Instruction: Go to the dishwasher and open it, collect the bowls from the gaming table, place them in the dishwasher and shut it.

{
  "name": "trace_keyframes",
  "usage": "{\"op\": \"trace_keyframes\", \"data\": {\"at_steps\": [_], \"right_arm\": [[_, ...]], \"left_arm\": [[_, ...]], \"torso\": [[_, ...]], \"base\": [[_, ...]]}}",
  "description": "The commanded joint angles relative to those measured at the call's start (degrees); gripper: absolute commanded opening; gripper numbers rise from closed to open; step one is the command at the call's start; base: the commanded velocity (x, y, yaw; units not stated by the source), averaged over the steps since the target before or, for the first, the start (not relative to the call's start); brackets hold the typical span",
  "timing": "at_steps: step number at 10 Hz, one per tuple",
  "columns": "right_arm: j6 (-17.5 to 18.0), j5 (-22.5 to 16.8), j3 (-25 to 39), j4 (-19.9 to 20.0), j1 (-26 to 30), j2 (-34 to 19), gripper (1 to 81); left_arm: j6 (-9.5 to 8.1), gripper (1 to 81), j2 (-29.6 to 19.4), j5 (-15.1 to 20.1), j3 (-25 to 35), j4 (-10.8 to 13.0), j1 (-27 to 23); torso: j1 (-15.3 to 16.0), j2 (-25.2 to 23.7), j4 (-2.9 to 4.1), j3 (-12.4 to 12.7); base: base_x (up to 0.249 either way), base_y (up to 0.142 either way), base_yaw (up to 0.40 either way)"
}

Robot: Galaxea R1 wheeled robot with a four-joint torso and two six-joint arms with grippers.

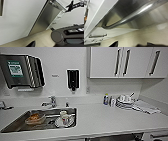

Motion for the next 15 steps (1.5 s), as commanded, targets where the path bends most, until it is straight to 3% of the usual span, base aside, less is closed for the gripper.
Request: {"op": "trace_keyframes", "data": {"at_steps": [1,4,5,7,8,10,15], "right_arm": [[5.28,-5.15,-2.71,0.63,9.86,0.64,81.1],[6.52,-8.23,-7.38,0.55,11.27,5.56,81.1],[6.52,-8.23,-8.34,0.55,11.1,6.27,81.1],[6.61,-8.23,-9.75,0.81,11.27,6.37,81.1],[7.31,-8.23,-10.9,1.34,11.45,6.54,81.1],[14.59,-8.15,-12.57,0.64,11.45,6.45,81.1],[23.13,-7.97,-16.53,1.07,13.64,7.07,81.1]], "left_arm": [[0.06,81.1,-3.46,-1.03,-0.2,0.29,-2.89],[-0.02,81.1,-2.41,-2.51,-3.09,0.03,-2.89],[-1.25,81.1,-1.53,-4.97,-5.56,0.19,-2.81],[-4.24,81.1,-1.0,-6.48,-7.94,0.99,-2.89],[-4.24,81.1,-1.09,-6.48,-8.03,1.61,-2.81],[-4.33,81.1,-1.35,-6.56,-7.85,3.01,-2.89],[-4.33,81.1,-1.79,-7.27,-8.12,5.82,-2.89]], "torso": [[0.0,0.0,0.0,0.0],[0.02,0.0,0.0,0.0],[0.02,0.0,0.0,0.0],[0.05,0.0,0.0,-0.02],[0.05,0.0,0.0,-0.04],[0.05,0.0,0.0,-0.04],[0.05,0.0,0.0,-0.06]], "base": [[0.0,0.0,0.0],[0.0,0.0,0.0],[0.0,0.0,0.0],[0.0,0.0,0.0],[0.0,0.0,0.0],[0.0,0.0,0.0],[0.0,0.0,0.0]]}}
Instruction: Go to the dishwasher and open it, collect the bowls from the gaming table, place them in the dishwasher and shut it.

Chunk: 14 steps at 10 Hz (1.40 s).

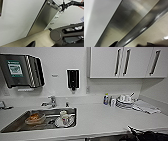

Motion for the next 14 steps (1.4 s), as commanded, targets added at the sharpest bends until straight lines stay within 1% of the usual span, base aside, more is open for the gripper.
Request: {"op": "trace_keyframes", "data": {"at_steps": [1,2,4,8,10,12,14], "right_arm": [[2.86,-1.72,-1.77,1.3,9.81,-0.32,81.1],[3.48,-1.8,-2.73,1.29,10.07,0.73,81.1],[4.44,-1.81,-6.76,1.03,8.84,2.93,81.1],[4.27,-1.63,-11.79,0.77,5.68,4.7,81.1],[4.0,-1.1,-14.08,0.77,2.69,5.49,81.1],[3.83,-0.93,-15.83,0.77,0.41,5.58,81.1],[3.48,-1.02,-15.4,0.68,-0.39,5.23,81.1]], "left_arm": [[-0.17,81.1,-4.22,-0.79,-0.12,0.79,-2.92],[-0.17,81.1,-4.13,-0.79,-0.12,0.79,-2.92],[-0.17,81.1,-4.13,-0.79,-0.12,0.79,-2.92],[-0.17,81.1,-3.78,-0.79,-0.21,0.88,-2.91],[-0.09,81.1,-3.51,-0.71,-0.21,0.88,-2.92],[-0.09,81.1,-3.43,-0.71,-0.47,0.88,-2.91],[-0.17,81.1,-2.99,-0.79,-1.09,0.79,-2.92]], "torso": [[0.0,0.0,0.0,0.0],[0.0,0.0,0.0,0.0],[0.0,0.0,0.0,0.0],[0.0,0.0,0.0,0.0],[0.0,0.0,0.0,0.0],[0.0,0.0,0.0,0.0],[0.0,0.0,0.0,0.02]], "base": [[0.0,0.0,0.0],[0.0,0.0,0.0],[0.0,0.0,0.0],[0.0,0.0,0.0],[0.0,0.0,0.0],[0.0,0.0,0.0],[0.0,0.0,0.0]]}}
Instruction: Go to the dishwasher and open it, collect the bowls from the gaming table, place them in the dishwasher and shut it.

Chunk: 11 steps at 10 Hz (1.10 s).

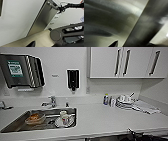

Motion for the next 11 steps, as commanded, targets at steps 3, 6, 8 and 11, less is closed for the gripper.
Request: {"op": "trace_keyframes", "data": {"at_steps": [3,6,8,11], "right_arm": [[-6.26,-4.36,1.21,-1.22,1.48,-1.31,81.1],[-11.09,-3.66,2.6,-1.13,-1.07,-2.89,81.1],[-12.24,-3.66,3.75,-1.13,-1.96,-3.94,81.1],[-14.26,-3.66,3.93,-1.13,-3.63,-5.35,81.1]], "left_arm": [[0.0,81.1,-3.07,-0.55,-1.05,0.62,-2.81],[-0.09,81.1,-2.99,-0.72,-1.39,0.53,-2.89],[-0.18,81.1,-2.38,-3.01,-3.06,0.62,-2.89],[-0.97,81.1,-1.76,-3.45,-4.12,1.06,-2.89]], "torso": [[0.0,0.0,0.0,0.0],[0.0,0.0,0.0,0.02],[0.0,0.0,0.0,0.05],[0.0,0.0,0.0,0.05]], "base": [[0.0,0.0,0.0],[0.0,0.0,0.0],[0.0,0.0,0.0],[0.0,0.0,0.0]]}}
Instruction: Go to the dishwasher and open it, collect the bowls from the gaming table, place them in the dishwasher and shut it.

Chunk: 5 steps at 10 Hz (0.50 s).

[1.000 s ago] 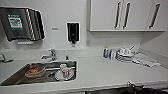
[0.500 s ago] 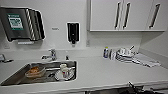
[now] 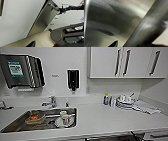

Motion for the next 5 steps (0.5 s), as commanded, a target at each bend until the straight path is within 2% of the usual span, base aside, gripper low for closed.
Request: {"op": "trace_keyframes", "data": {"at_steps": [1,4,5], "right_arm": [[-3.08,-14.0,0.08,-1.9,-0.12,-2.29,81.1],[-4.13,-12.5,-0.37,-1.81,-1.44,-2.39,81.1],[-4.31,-11.8,-0.01,-1.64,-1.8,-2.38,81.1]], "left_arm": [[-0.08,81.1,-3.88,-0.86,-0.23,0.79,-2.89],[-0.08,81.1,-3.96,-1.12,-0.23,0.88,-2.89],[-0.17,81.1,-4.05,-1.12,-0.23,1.14,-2.89]], "torso": [[0.0,0.0,0.0,0.0],[0.0,0.0,0.0,0.02],[0.0,0.0,0.0,0.02]], "base": [[0.0,0.0,0.0],[0.0,0.0,0.0],[-0.07,0.0,0.0]]}}
